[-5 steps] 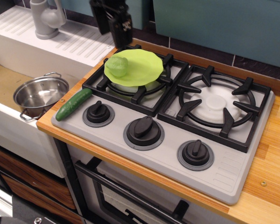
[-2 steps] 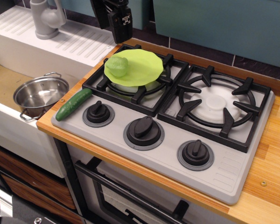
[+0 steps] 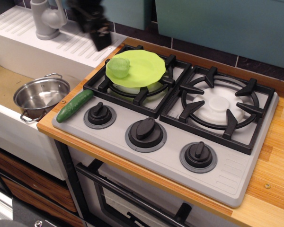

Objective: Put cauliflower on plate and pickle in pot or pan in sink

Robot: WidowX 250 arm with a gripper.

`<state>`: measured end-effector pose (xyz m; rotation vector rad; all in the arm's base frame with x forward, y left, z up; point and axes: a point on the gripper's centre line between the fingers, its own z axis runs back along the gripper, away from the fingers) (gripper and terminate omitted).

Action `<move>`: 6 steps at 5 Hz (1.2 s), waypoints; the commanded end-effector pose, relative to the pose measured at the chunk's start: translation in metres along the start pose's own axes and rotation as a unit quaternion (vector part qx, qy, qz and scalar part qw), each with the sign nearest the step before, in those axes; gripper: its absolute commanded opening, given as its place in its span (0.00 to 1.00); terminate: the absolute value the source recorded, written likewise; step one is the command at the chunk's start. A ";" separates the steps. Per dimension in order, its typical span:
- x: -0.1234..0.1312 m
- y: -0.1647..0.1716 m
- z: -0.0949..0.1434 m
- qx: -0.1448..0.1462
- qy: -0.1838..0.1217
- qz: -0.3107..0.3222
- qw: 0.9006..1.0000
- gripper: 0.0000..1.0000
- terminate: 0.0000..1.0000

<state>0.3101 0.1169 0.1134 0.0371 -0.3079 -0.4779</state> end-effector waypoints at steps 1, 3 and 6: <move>-0.025 0.014 0.019 0.091 -0.036 0.009 0.995 1.00 0.00; -0.057 0.010 0.004 0.132 -0.011 0.079 0.988 1.00 0.00; -0.073 -0.010 -0.022 0.118 -0.015 0.124 0.985 1.00 0.00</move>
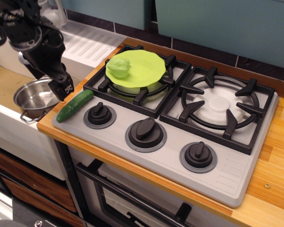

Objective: Put cauliflower on plate and pickle in pot or pan in sink

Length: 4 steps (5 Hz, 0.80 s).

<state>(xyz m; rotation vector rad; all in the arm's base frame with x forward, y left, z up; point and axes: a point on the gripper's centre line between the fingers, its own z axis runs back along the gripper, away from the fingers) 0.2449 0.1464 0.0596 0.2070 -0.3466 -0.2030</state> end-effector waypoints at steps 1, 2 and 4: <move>0.015 -0.010 -0.001 -0.012 -0.033 0.002 0.999 1.00 0.00; 0.021 -0.014 -0.007 -0.027 -0.036 -0.003 0.999 1.00 0.00; 0.024 -0.023 -0.020 -0.035 -0.051 -0.003 0.998 1.00 0.00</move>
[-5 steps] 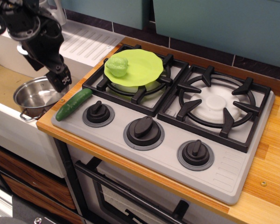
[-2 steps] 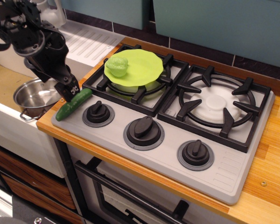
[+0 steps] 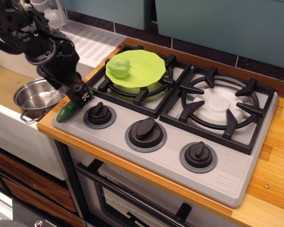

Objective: Put cauliflower on plate and pickle in pot or pan in sink

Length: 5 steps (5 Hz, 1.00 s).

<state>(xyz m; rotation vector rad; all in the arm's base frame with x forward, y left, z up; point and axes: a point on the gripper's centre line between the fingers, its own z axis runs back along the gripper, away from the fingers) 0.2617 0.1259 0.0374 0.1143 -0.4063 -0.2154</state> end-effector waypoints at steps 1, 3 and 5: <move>0.010 -0.002 -0.001 0.000 -0.021 -0.010 1.000 1.00 0.00; 0.010 -0.004 -0.011 -0.012 -0.029 -0.009 0.999 1.00 0.00; 0.009 -0.008 -0.016 -0.032 -0.021 -0.001 0.999 0.00 0.00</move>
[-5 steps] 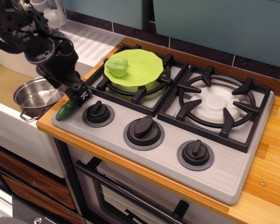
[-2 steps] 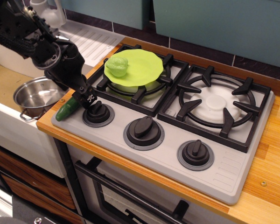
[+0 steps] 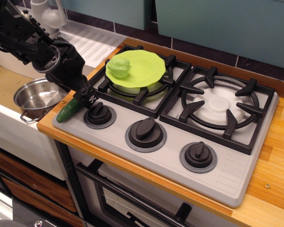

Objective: Put cauliflower on plate and pickle in pot or pan in sink

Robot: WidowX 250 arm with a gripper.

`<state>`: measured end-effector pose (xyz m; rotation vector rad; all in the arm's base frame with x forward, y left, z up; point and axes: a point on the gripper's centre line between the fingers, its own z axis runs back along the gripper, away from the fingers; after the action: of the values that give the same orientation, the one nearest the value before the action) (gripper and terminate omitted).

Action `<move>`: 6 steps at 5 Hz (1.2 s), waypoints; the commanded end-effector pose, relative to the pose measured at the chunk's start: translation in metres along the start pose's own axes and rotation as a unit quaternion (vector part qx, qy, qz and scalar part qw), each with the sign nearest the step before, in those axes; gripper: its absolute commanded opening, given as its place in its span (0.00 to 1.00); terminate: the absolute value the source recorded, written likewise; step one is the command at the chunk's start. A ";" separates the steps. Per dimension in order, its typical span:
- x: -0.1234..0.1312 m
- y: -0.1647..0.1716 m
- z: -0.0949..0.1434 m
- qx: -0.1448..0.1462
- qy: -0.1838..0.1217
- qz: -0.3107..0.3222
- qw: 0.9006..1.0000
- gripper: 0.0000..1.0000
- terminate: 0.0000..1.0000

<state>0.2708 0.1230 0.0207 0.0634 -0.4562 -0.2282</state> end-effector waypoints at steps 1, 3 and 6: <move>0.010 -0.004 0.009 -0.033 0.018 0.007 0.999 0.00 0.00; 0.021 -0.002 0.025 -0.044 0.038 0.003 0.998 0.00 0.00; 0.022 0.059 0.052 -0.044 0.033 -0.046 0.997 0.00 0.00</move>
<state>0.2716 0.1742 0.0644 -0.0459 -0.3444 -0.3286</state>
